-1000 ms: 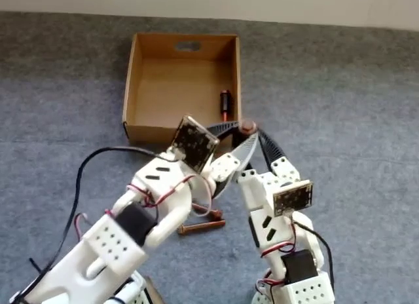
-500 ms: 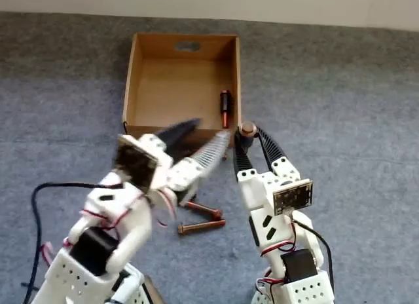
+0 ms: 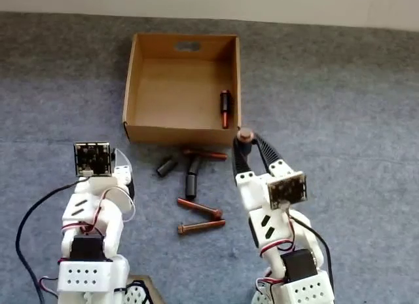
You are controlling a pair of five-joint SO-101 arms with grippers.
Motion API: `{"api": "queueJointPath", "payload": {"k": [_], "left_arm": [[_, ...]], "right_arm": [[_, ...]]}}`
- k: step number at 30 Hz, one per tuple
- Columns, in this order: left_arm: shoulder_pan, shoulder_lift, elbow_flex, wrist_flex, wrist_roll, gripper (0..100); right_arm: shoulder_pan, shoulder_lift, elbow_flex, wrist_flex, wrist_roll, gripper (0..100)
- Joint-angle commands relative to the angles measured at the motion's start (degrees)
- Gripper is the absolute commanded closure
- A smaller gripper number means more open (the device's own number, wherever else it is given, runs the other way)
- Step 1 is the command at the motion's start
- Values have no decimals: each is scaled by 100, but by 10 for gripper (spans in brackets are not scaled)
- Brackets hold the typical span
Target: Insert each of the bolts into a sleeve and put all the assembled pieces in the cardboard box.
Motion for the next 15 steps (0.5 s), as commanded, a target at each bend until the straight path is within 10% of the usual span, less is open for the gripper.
{"api": "queueJointPath", "payload": {"k": [1,15], "left_arm": [[-48,-13,-22,176,-35,991],[-22,251,295,-9,-44,990]], "right_arm": [[66,13,-646,426,-18,993],[57,2580,-3679,655,475,993]]}}
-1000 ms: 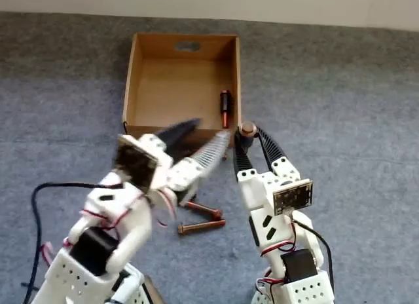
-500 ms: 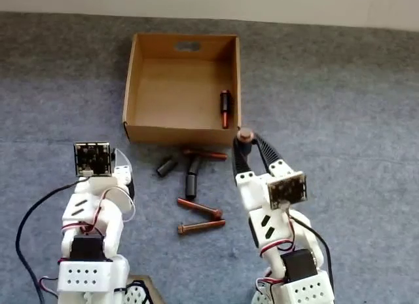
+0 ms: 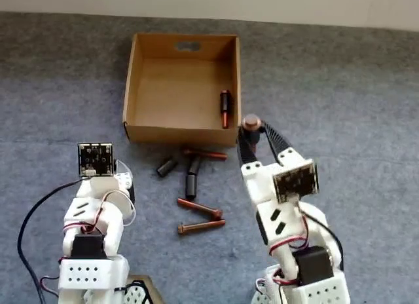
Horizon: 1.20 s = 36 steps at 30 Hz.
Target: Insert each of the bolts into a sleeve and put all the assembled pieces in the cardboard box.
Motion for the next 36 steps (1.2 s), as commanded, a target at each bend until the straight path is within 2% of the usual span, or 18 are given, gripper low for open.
{"api": "queueJointPath", "payload": {"k": [1,3,6,12,28,33,36], "left_arm": [[-13,22,180,-545,-53,990],[13,22,286,-826,-53,990],[242,22,286,-738,-53,989],[356,22,286,-677,-53,989],[365,22,286,-721,-62,990],[374,22,286,-721,-62,990],[365,22,286,-721,-62,990]], "right_arm": [[48,1376,-1473,-22,18,993],[48,2220,-2062,-4,-396,993],[66,3547,-2527,-4,-1020,993],[75,5754,-3969,-119,-1064,993],[40,9587,-7319,-136,-1108,993],[40,10536,-8040,-40,-2207,993],[13,10967,-8259,242,-2233,993]]}}
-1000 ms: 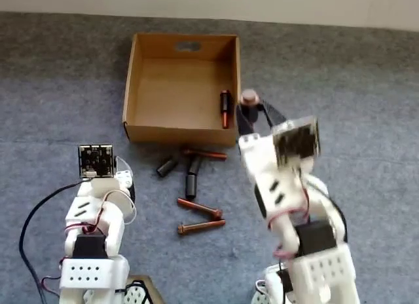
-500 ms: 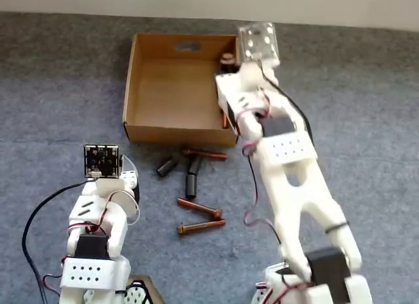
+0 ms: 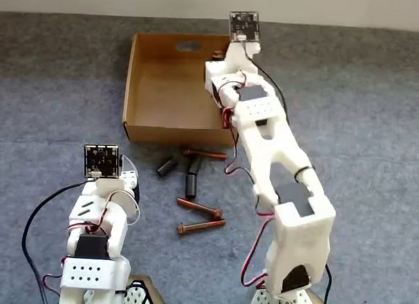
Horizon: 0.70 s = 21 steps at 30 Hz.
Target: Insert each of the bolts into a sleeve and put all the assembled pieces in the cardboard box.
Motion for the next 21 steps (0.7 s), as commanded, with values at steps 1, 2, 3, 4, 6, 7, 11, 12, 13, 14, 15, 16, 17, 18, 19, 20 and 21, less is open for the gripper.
{"api": "queueJointPath", "payload": {"k": [1,2,3,4,6,7,11,12,13,14,15,16,17,18,19,20,21], "left_arm": [[84,22,136,-97,-53,990],[84,22,136,-97,-53,990],[84,22,136,-97,-53,990],[84,22,127,-97,-53,990],[84,22,127,-97,-53,990],[84,22,127,-97,-62,990],[75,22,127,-97,-492,990],[92,22,127,-88,-563,990],[92,22,127,-79,-589,990],[92,22,127,-70,-589,990],[92,22,127,-70,-589,990],[92,22,127,-70,-589,990],[92,22,127,-70,-589,990],[92,22,127,-70,-589,990],[92,22,127,-70,-598,990],[101,22,127,-62,-598,990],[101,22,127,-62,-598,990]], "right_arm": [[-48,242,-602,180,-18,993],[-84,338,-664,277,132,993],[-119,435,-716,382,325,993],[-171,514,-760,444,475,993],[-242,629,-796,479,563,993],[-286,664,-796,479,527,993],[-418,716,-796,470,448,993],[-426,716,-796,470,448,993],[-426,716,-778,470,448,993],[-426,716,-743,470,448,993],[-400,716,-743,470,448,993],[-382,716,-734,479,448,993],[-374,725,-725,505,448,993],[-338,725,-725,593,448,993],[-330,725,-725,664,448,993],[-321,725,-725,708,448,993],[-312,725,-725,725,448,993]]}}
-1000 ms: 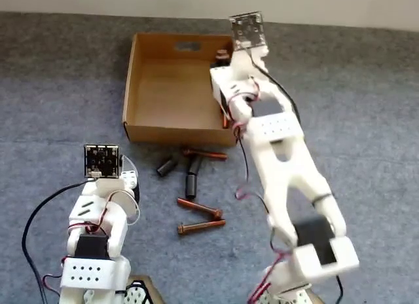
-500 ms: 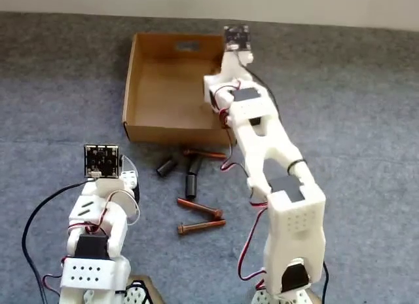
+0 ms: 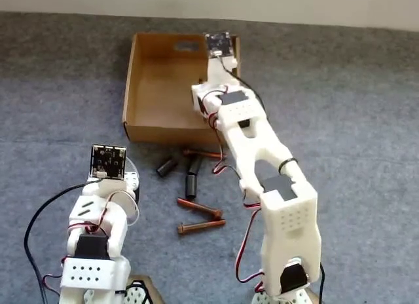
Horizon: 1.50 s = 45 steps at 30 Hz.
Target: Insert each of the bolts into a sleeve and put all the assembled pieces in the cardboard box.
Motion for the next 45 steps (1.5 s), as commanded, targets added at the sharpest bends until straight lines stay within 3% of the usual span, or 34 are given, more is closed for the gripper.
{"api": "queueJointPath", "payload": {"k": [1,22,28,34,38,43,45], "left_arm": [[101,22,127,-62,-62,990],[101,22,127,-70,-70,990],[101,22,127,-70,-70,990],[101,22,127,-70,-70,990],[101,22,127,-62,-70,990],[101,22,127,-62,-70,990],[101,22,127,-62,-70,990]], "right_arm": [[84,-101,-295,57,18,993],[57,549,-171,57,18,991],[48,541,-251,259,18,834],[22,541,-1103,875,35,833],[22,541,-2114,1886,44,836],[31,558,-3433,3433,44,998],[92,558,-3864,3881,26,981]]}}
